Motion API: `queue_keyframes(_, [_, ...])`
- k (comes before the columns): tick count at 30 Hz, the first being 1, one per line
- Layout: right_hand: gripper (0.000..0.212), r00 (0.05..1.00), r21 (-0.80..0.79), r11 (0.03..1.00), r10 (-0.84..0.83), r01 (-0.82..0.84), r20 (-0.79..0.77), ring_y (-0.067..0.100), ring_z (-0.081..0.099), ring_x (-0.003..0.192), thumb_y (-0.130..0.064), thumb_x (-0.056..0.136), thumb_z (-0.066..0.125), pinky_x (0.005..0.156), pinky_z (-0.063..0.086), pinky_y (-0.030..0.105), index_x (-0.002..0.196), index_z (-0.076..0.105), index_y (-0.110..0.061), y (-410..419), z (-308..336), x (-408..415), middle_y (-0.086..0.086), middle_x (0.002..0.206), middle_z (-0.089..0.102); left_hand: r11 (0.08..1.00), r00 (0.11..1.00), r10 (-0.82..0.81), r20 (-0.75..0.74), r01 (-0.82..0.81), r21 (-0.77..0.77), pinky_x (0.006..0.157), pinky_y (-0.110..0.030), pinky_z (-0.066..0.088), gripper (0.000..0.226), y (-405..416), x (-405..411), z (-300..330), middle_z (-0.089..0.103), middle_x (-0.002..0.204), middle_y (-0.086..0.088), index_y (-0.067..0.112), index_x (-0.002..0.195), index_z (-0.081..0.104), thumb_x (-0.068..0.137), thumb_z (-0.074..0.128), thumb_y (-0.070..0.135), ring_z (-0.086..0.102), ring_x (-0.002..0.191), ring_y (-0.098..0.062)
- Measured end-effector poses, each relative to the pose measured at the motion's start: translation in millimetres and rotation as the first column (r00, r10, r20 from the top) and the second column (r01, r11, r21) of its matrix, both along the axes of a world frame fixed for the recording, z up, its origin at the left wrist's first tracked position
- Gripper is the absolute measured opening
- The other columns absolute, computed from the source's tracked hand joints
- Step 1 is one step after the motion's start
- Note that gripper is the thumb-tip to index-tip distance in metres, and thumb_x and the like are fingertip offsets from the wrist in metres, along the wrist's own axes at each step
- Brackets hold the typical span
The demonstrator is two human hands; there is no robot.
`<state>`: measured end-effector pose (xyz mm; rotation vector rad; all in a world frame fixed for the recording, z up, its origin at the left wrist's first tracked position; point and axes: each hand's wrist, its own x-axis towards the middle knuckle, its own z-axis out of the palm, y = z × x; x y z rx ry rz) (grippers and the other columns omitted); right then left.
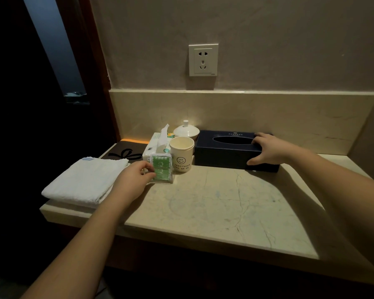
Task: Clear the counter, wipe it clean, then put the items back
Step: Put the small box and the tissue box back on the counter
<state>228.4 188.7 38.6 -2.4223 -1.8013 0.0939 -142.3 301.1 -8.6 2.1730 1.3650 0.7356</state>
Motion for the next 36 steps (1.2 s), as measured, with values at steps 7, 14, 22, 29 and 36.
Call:
queue_keyframes(7, [0.068,1.0,-0.008,1.0,-0.003,0.003,-0.003,0.016,0.044,0.106,-0.05,0.077,0.072,0.087,0.042,0.028,0.129,0.045,-0.017,-0.1,1.1,-0.4,0.002,0.128,0.045,0.999,1.0,0.018,0.014,-0.018,0.033,0.078,-0.035,0.053,0.035,-3.8,0.8,0.0,0.061,0.123,0.002,0.025,0.126,0.052,0.092,0.062,0.024,0.059,0.096,-0.013])
queue_keyframes(14, [0.091,0.994,-0.017,0.996,-0.089,0.09,0.061,0.026,0.045,0.122,-0.055,0.071,0.075,0.098,0.045,0.041,0.144,0.03,-0.023,-2.9,4.6,-9.2,0.004,0.141,0.044,0.996,0.995,0.05,0.084,-0.056,0.072,0.074,-0.029,0.045,0.043,-18.6,-6.6,5.3,0.058,0.13,0.003,0.02,0.133,0.048,0.093,0.061,0.027,0.054,0.098,-0.009])
queue_keyframes(22, [0.045,0.996,0.298,0.95,-0.092,0.092,-0.013,0.019,0.053,0.107,-0.043,0.087,0.061,0.09,0.051,0.038,0.126,0.054,-0.02,-57.7,6.4,-33.8,0.002,0.121,0.057,0.986,0.992,0.085,0.095,-0.097,0.133,0.062,-0.024,0.042,0.035,-63.9,-1.7,23.9,0.058,0.122,-0.001,0.015,0.125,0.055,0.094,0.057,0.03,0.053,0.091,-0.011])
queue_keyframes(29, [0.032,0.976,0.305,0.95,0.007,0.062,-0.218,0.016,0.059,0.099,-0.037,0.095,0.053,0.087,0.052,0.034,0.12,0.06,-0.018,-183.5,27.7,-58.4,-0.001,0.112,0.064,0.993,0.993,-0.032,0.115,0.019,0.114,0.075,-0.032,0.04,0.027,-153.0,42.9,48.6,0.063,0.111,-0.002,0.015,0.115,0.061,0.093,0.058,0.03,0.056,0.093,-0.017])
queue_keyframes(36, [0.036,0.995,0.296,0.952,-0.05,0.074,-0.088,0.013,0.054,0.113,-0.037,0.093,0.052,0.092,0.042,0.028,0.124,0.059,-0.02,-371.1,-5.1,-49.9,-0.005,0.124,0.06,0.942,0.938,-0.333,0.093,0.335,-0.007,0.065,-0.023,0.045,0.021,-306.5,119.1,35.8,0.057,0.101,0.012,0.026,0.114,0.056,0.095,0.054,0.036,0.054,0.089,-0.004])
